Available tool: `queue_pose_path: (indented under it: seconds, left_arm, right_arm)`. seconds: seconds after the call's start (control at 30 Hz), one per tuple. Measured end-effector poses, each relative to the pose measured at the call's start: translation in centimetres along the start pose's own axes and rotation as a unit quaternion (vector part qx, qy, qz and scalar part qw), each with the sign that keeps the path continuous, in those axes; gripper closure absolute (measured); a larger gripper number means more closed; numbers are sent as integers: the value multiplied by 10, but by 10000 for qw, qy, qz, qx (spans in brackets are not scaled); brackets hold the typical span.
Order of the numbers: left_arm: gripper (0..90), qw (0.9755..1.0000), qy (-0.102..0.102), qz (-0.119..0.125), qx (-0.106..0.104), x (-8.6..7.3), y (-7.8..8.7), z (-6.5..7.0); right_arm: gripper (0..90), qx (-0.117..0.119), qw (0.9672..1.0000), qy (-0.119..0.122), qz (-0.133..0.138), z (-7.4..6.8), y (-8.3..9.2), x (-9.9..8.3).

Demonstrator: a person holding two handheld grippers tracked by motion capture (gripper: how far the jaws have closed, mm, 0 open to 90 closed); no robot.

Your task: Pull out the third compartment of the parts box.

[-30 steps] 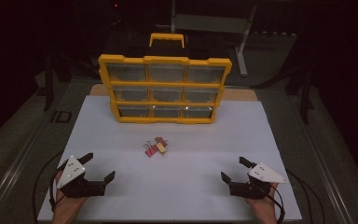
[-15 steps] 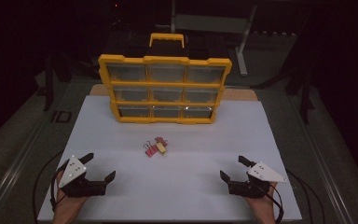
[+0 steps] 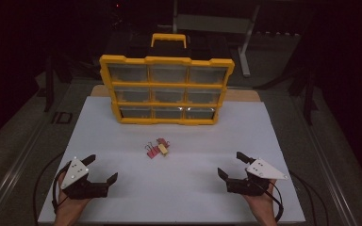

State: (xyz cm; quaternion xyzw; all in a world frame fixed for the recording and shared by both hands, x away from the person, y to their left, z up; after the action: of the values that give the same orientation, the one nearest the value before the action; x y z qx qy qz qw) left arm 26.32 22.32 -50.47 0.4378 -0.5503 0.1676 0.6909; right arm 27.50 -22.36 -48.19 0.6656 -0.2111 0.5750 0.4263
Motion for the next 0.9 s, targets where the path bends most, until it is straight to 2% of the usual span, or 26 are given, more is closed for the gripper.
queue_pose_path:
  seconds: [0.43,0.63,0.9]
  left_arm:
    - [1,10000,34,-53,51,-2,-3,-2]
    - [1,10000,43,-59,56,-2,-3,-3]
    - [1,10000,48,-49,51,-2,-3,-2]
  right_arm:
    - [98,-84,9999,120,-33,-1,-12,21]
    - [98,-191,9992,317,-140,-1,-20,30]
    - [98,-257,9986,460,-84,-1,-27,47]
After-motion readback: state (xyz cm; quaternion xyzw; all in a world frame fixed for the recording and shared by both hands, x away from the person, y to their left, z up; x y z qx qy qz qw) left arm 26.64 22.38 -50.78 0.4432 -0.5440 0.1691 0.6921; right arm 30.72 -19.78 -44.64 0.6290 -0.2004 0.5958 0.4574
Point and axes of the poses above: each handheld gripper's, and its own axes: y roughly backward along the jaws, x roughly out of its top, z roughly to its right, the point moved 5 cm from there along -y, roughly forward along the jaws, and after that the axes turned 3 degrees about -x, right-handed, at the moved point
